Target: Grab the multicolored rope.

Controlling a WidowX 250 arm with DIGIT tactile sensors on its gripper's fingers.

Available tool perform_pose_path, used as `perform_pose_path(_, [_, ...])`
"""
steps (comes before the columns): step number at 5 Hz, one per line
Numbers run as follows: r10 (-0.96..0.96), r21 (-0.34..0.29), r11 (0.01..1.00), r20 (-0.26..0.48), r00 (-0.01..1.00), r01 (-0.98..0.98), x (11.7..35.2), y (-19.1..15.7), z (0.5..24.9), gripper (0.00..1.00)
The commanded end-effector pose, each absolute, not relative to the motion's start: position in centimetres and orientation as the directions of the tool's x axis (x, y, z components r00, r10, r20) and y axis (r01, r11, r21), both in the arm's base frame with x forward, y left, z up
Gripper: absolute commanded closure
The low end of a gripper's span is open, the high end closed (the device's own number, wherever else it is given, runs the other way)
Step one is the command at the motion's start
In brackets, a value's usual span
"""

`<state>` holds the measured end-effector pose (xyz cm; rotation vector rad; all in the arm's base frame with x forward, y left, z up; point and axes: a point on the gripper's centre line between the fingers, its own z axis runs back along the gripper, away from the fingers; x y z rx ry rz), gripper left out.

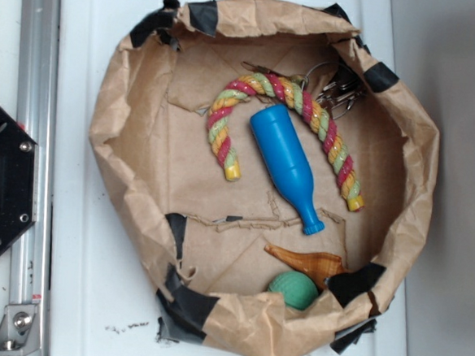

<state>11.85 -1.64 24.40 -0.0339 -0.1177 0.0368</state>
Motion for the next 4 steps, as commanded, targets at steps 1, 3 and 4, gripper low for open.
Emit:
perform_pose_path(1, [0.039,-0.036,0.999,0.117,0.992,-0.035,11.8,-1.6,24.4,0.0])
perform_pose_path(3, [0.346,0.0,0.936,0.161,0.924,-0.351,21.0,0.7,16.4,0.0])
perform_pose_path(4, [0.446,0.016,0.889,0.201,0.872,-0.458,23.6,1.2,12.9,0.0])
